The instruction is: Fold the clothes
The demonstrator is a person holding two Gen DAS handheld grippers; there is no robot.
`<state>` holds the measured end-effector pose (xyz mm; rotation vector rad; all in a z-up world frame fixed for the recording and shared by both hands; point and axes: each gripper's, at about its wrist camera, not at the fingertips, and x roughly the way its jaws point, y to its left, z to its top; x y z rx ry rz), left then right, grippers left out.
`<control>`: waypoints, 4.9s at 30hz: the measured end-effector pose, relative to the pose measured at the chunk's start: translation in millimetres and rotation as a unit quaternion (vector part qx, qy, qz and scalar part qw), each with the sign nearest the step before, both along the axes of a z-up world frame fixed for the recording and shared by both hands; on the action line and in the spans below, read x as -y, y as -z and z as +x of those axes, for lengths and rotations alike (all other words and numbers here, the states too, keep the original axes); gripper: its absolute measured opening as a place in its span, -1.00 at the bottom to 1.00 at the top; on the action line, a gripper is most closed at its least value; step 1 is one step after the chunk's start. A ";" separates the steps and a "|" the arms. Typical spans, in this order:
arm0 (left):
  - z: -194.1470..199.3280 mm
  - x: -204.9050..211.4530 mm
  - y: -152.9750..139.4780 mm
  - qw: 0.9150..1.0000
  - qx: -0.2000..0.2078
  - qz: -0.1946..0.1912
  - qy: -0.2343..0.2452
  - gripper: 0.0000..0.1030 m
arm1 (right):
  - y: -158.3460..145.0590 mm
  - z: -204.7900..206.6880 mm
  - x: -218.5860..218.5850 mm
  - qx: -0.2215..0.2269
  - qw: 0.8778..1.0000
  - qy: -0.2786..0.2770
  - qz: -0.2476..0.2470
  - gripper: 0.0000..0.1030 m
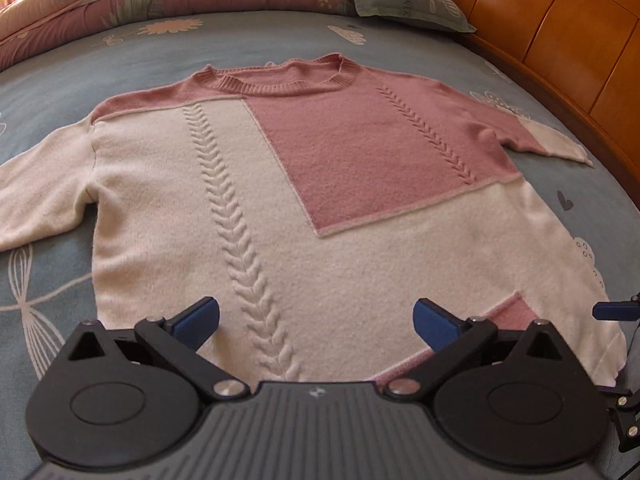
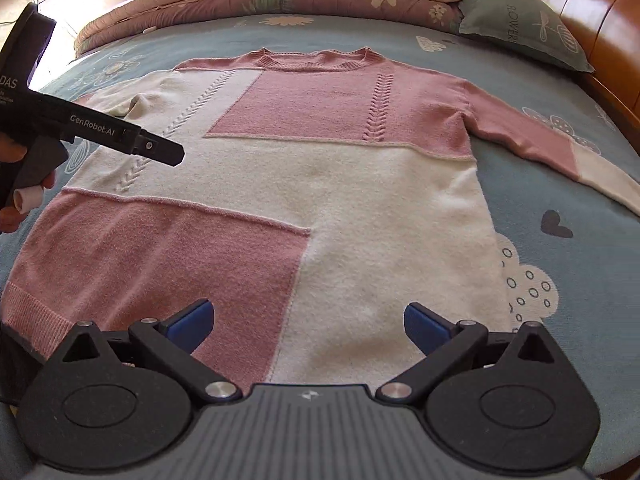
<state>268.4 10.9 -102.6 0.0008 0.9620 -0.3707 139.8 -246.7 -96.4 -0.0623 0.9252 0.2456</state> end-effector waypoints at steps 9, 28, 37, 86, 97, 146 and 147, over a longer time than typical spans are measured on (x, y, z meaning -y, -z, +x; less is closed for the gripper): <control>-90.8 -20.6 1.0 0.997 0.008 0.013 -0.076 0.99 | 24.8 -15.9 13.4 0.033 0.999 0.027 0.001 1.00; -123.2 -29.1 -54.5 0.981 0.077 0.009 -0.175 0.99 | -37.2 113.4 -8.6 0.105 0.994 0.032 0.005 1.00; -107.9 -32.0 -48.4 0.978 0.052 0.024 -0.202 0.99 | 24.4 186.9 -12.3 0.059 0.997 0.049 0.011 1.00; 182.7 219.7 8.9 0.968 -0.168 -0.164 0.089 0.99 | 6.6 100.6 -6.8 0.030 0.993 -0.080 -0.081 1.00; 153.4 175.8 -45.6 0.988 -0.117 -0.087 0.047 0.99 | 5.8 101.2 -5.3 0.016 0.994 -0.081 -0.068 1.00; -129.9 30.0 13.2 0.987 0.067 0.081 -0.118 0.99 | 12.1 113.8 -17.1 0.001 0.996 -0.081 -0.040 1.00; -130.4 27.8 11.1 0.987 0.066 0.083 -0.121 0.99 | 11.3 113.6 -16.7 0.000 0.996 -0.081 -0.039 1.00</control>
